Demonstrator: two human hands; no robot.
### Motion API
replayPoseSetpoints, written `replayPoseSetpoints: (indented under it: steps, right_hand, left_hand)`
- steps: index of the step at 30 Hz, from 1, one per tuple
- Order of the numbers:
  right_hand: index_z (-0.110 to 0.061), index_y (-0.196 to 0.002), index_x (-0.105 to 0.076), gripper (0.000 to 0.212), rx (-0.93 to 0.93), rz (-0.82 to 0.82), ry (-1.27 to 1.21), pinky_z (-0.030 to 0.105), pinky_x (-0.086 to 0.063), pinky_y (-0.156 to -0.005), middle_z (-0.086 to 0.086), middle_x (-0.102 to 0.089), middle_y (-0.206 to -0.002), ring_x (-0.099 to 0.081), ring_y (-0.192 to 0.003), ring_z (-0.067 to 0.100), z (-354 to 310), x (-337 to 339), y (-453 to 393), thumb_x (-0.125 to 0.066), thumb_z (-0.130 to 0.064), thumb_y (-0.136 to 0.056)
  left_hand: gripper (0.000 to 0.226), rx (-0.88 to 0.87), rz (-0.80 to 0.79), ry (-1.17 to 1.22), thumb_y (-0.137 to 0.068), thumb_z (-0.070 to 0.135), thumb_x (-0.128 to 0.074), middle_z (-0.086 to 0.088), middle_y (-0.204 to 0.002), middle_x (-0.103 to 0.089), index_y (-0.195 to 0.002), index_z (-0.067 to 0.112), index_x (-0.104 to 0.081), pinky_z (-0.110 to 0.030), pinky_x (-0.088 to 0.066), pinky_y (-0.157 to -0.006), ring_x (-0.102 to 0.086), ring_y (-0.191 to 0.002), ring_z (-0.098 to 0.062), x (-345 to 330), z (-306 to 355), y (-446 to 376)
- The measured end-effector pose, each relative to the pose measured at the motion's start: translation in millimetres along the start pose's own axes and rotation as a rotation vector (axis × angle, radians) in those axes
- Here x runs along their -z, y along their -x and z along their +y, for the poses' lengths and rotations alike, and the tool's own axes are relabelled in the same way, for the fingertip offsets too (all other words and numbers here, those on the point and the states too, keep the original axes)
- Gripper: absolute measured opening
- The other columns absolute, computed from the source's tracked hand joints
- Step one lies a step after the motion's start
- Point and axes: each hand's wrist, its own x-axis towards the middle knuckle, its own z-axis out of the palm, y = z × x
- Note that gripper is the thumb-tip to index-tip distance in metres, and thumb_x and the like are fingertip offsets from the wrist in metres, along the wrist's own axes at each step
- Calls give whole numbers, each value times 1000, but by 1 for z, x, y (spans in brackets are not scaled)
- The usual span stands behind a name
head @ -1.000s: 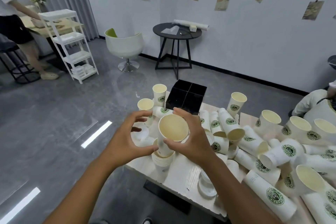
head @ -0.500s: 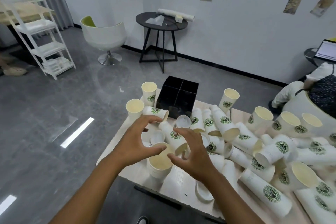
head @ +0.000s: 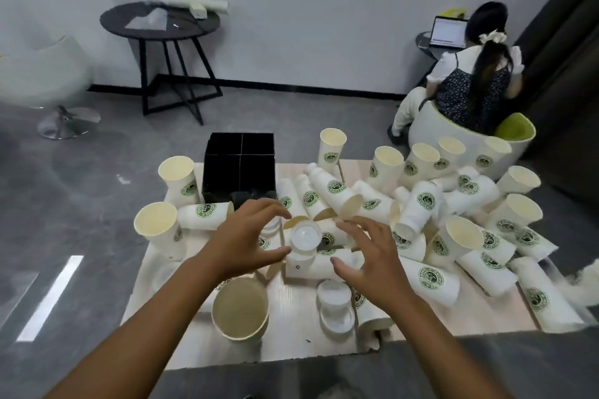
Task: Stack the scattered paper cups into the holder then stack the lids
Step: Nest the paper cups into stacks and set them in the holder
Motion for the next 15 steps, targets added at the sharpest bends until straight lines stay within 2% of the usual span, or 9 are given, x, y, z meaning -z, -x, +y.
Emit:
replayPoseSetpoints:
  steps: [4,8,11,15]
  right_hand:
    - [-34,-134,-58,61,-118,19,60,46,-49,-98,-11,-50,-134,-46,-118,19,37,11,-7,-69,-51,-76]
    - [-37,-133,-55,65,-196,89,27,47,-50,-93,-12,-50,-132,-48,-113,19,67,17,-17,-79,-41,-73]
    - [-32,-135,-57,64,-235,60,8,46,-50,-95,-11,-51,-132,-50,-114,20,91,18,-23,-69,-49,-74]
    - [-31,-136,-58,68,-289,33,-50,48,-48,-99,-8,-53,-132,-50,-117,21,120,15,-29,-65,-52,-72]
  left_hand:
    - [54,-95,-69,-121,-81,48,-78,11,-135,-57,-129,30,-61,-38,-49,-103,-52,-125,-14,-15,-7,-48]
    - [63,-140,-213,-254,-79,49,-76,7,-141,-55,-135,30,-56,-44,-48,-101,-51,-127,-21,-36,-12,-103]
    - [70,-183,-306,-338,-76,42,-81,3,-146,-54,-139,29,-53,-44,-49,-99,-51,-131,-25,-55,-17,-143]
    - [78,-233,-393,-415,-74,38,-85,2,-150,-50,-143,30,-50,-44,-47,-100,-48,-135,-26,-85,-20,-190]
